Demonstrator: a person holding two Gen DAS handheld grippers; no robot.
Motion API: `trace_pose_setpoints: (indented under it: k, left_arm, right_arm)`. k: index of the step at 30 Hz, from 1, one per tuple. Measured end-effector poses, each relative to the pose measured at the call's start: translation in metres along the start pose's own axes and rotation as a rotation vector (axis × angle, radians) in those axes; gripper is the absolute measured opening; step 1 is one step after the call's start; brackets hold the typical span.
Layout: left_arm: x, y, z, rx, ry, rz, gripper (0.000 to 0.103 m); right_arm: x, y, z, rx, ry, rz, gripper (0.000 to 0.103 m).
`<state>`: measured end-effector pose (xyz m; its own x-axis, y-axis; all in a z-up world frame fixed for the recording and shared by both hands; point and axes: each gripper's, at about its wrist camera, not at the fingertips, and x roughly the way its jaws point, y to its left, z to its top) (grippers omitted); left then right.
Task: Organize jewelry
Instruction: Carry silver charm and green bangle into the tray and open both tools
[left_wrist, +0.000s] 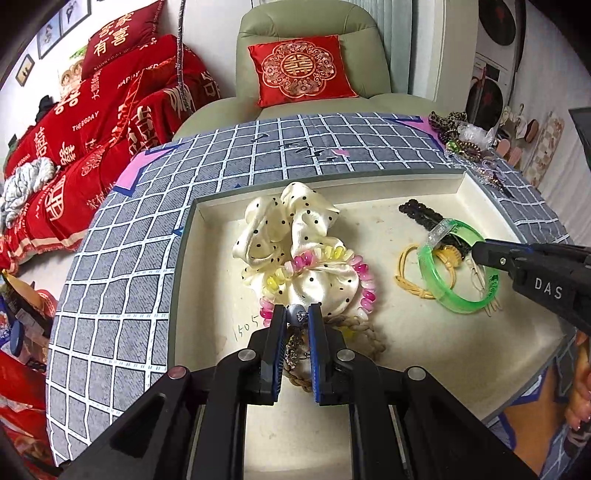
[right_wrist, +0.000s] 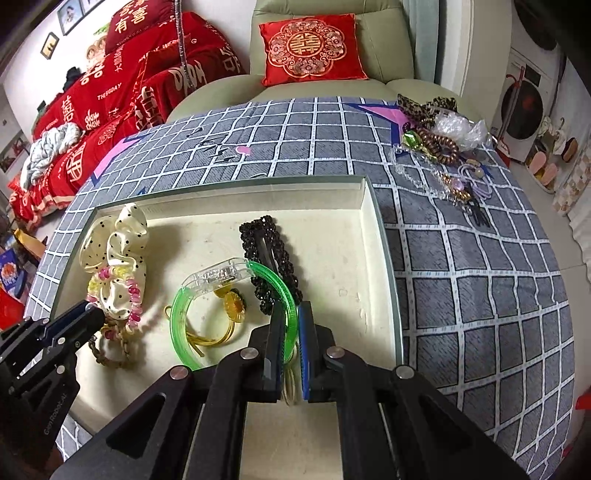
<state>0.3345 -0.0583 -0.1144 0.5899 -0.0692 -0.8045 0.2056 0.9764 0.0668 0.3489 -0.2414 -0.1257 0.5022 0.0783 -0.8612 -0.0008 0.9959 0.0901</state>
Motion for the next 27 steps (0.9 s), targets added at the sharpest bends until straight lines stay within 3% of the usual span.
trace_pose_setpoints:
  k: [12,13,16,23,24,25,27]
  left_arm:
    - [-0.011,0.0,0.003,-0.01,-0.006,0.045,0.02]
    - [-0.013,0.001,0.003,-0.011,-0.012,0.046,0.02]
    - [-0.019,0.0,0.004,-0.007,-0.022,0.048,0.02]
    - [-0.031,-0.002,0.001,-0.005,-0.022,0.027,0.02]
    - [-0.033,-0.003,-0.001,-0.002,-0.018,0.021,0.046]
    - [-0.035,-0.003,-0.002,-0.004,-0.019,0.023,0.1]
    - [-0.047,-0.004,-0.006,-0.014,-0.072,0.036,0.103]
  right_arm:
    - [-0.009,-0.003,-0.001,0.024,-0.001,0.055,0.01]
    - [-0.012,-0.004,-0.001,0.029,-0.004,0.068,0.018]
    - [-0.025,-0.006,-0.002,0.05,-0.033,0.089,0.057]
    - [-0.06,-0.004,-0.017,0.049,-0.071,0.113,0.057]
    - [-0.064,-0.005,-0.02,0.05,-0.074,0.116,0.057]
    - [-0.068,-0.005,-0.023,0.053,-0.076,0.122,0.057]
    - [-0.077,-0.007,-0.03,0.063,-0.077,0.135,0.057]
